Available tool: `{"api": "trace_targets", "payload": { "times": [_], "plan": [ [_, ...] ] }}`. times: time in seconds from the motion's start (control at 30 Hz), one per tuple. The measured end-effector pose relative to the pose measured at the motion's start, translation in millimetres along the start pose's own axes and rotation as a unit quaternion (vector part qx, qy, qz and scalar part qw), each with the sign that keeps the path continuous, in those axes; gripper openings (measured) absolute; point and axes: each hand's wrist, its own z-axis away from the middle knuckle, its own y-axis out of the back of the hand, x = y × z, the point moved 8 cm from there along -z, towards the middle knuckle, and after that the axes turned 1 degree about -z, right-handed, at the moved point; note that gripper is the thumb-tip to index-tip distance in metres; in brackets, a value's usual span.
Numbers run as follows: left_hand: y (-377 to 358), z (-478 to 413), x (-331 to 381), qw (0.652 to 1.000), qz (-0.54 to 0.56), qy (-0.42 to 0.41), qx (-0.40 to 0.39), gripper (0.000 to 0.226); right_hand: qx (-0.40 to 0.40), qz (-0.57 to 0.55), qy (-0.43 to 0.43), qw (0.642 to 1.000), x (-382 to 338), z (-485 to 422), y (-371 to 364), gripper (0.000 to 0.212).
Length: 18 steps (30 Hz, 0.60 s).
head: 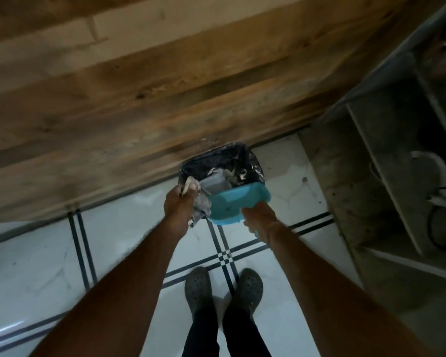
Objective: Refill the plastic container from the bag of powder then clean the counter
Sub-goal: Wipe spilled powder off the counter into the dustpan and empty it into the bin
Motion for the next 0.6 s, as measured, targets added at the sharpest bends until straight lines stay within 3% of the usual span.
{"api": "trace_targets", "payload": {
  "times": [0.1, 0.27, 0.37, 0.5, 0.6],
  "plan": [
    [-4.5, -2.1, 3.6, 0.999, 0.032, 0.015, 0.005, 0.031, -0.018, -0.058, 0.043, 0.997, 0.5, 0.1, -5.5, 0.023],
    [-25.3, -25.0, 2.2, 0.995, 0.096, 0.035, -0.006, 0.020, -0.028, -0.066, 0.128, 0.989, -24.4, -28.4, -27.3, 0.011],
    [-39.3, -44.5, -18.1, 0.993, 0.106, 0.038, -0.027, 0.016, -0.029, -0.059, 0.154, 0.986, -23.1, -61.3, -49.4, 0.028],
    [-49.0, -63.4, -36.9, 0.989, 0.129, 0.050, -0.056, 0.023, 0.033, 0.017, 0.133, 0.990, -2.0, -95.0, -62.4, 0.026],
    [-57.0, -73.4, -48.4, 0.979, 0.172, 0.058, -0.091, 0.038, 0.079, 0.048, 0.109, 0.990, 14.4, -114.8, -67.2, 0.043]
  ]
}}
